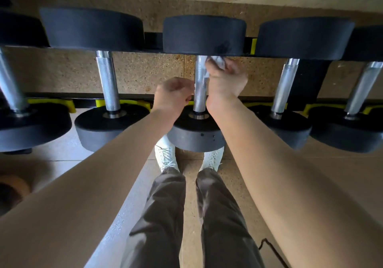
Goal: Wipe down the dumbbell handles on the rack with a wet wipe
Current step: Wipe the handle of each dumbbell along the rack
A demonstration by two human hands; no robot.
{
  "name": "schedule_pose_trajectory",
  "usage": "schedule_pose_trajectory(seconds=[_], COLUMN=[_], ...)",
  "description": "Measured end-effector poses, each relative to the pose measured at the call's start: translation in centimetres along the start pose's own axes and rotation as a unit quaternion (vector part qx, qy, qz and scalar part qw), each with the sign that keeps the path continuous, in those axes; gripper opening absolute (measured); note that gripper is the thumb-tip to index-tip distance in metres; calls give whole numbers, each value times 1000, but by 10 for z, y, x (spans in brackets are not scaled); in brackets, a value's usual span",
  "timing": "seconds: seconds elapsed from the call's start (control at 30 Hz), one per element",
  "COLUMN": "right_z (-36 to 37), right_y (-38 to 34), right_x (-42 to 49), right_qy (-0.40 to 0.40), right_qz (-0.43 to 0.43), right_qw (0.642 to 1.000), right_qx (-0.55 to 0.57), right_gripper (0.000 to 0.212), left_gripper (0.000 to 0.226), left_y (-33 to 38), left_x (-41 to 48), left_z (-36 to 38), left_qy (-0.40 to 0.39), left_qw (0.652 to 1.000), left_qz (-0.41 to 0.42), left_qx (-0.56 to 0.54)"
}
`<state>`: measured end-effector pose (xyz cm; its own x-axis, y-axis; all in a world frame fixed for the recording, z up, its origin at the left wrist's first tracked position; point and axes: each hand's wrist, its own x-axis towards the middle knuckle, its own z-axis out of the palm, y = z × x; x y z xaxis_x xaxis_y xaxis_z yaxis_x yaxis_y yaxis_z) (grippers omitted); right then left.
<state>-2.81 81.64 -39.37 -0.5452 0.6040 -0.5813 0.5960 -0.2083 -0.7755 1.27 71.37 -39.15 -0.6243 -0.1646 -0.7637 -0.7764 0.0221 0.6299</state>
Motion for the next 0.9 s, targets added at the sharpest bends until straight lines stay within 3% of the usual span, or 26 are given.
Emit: schedule_pose_trajectory(seconds=[0.1, 0.17, 0.37, 0.47, 0.6, 0.67, 0.8, 0.9], right_z=[8, 6, -14, -30, -32, -29, -47, -75], right_y=[7, 12, 23, 23, 3, -6, 0, 18], right_x=[-6, -6, -8, -5, 4, 8, 5, 0], right_qy=[1, -15, -78, -105, -92, -122, -196, -251], right_qz=[-76, -133, -245, -195, -85, -71, -110, -99], right_qw=[996, 987, 933, 947, 983, 981, 937, 880], right_qx=[-39, -87, -251, -234, -131, -131, -267, -392], right_gripper=[16, 20, 19, 14, 17, 21, 14, 10], left_gripper=[22, 21, 22, 21, 27, 28, 28, 30], left_y=[-13, -16, -12, -12, -15, -17, -20, -21], left_x=[-1, -2, -6, -6, -9, -11, -15, -16], left_z=[5, 7, 4, 1, 2, 1, -2, -1], left_qy=[6, 20, 9, -7, -9, -11, -21, -13], left_qw=[1000, 1000, 999, 1000, 1000, 1000, 999, 999], left_qz=[-7, -2, 2, 4, 6, 10, 18, 25], left_qx=[14, 20, 31, 30, 25, 25, 35, 45])
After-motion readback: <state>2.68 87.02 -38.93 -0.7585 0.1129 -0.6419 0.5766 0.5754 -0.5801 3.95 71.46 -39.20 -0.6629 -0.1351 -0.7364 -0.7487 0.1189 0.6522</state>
